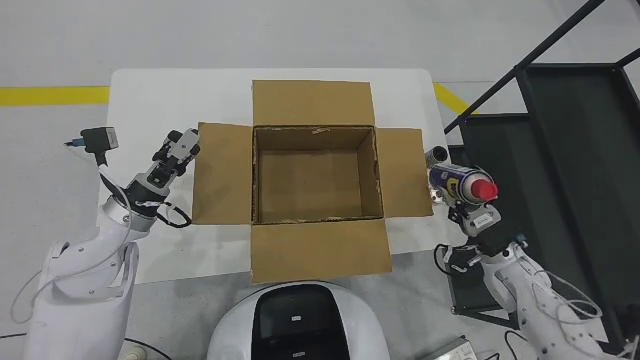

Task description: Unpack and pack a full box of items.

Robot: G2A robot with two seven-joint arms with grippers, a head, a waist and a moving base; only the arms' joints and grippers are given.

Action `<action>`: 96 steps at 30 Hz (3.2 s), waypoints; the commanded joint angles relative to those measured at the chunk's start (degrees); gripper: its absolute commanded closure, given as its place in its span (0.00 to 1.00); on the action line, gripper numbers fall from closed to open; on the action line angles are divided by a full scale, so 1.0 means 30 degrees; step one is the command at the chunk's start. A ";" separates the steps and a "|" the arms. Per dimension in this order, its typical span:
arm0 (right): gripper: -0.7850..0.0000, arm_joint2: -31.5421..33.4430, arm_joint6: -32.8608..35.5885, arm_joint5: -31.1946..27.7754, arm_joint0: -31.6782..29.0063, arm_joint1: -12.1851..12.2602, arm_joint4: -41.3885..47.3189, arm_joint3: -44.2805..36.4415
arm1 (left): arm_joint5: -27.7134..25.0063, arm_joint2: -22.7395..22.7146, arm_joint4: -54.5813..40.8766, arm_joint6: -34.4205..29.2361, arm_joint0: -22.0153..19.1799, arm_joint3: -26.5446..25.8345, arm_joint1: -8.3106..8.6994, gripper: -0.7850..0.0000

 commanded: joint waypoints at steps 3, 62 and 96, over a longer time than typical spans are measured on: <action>1.00 0.0350 0.2139 0.0144 -0.0414 -0.0006 -0.0601 -0.1982 | 0.0000 -0.0001 0.0001 0.0002 0.0001 0.0000 0.0000 0.00; 1.00 -0.7108 2.1362 -0.7533 0.8924 -0.0997 -0.6524 -0.7379 | 0.0000 -0.0001 0.0001 0.0002 0.0001 0.0000 0.0000 0.00; 1.00 -1.2668 3.6037 -1.2053 1.6120 -0.2927 0.0122 -0.4053 | 0.0000 -0.0001 0.0001 0.0002 0.0001 0.0000 0.0000 0.00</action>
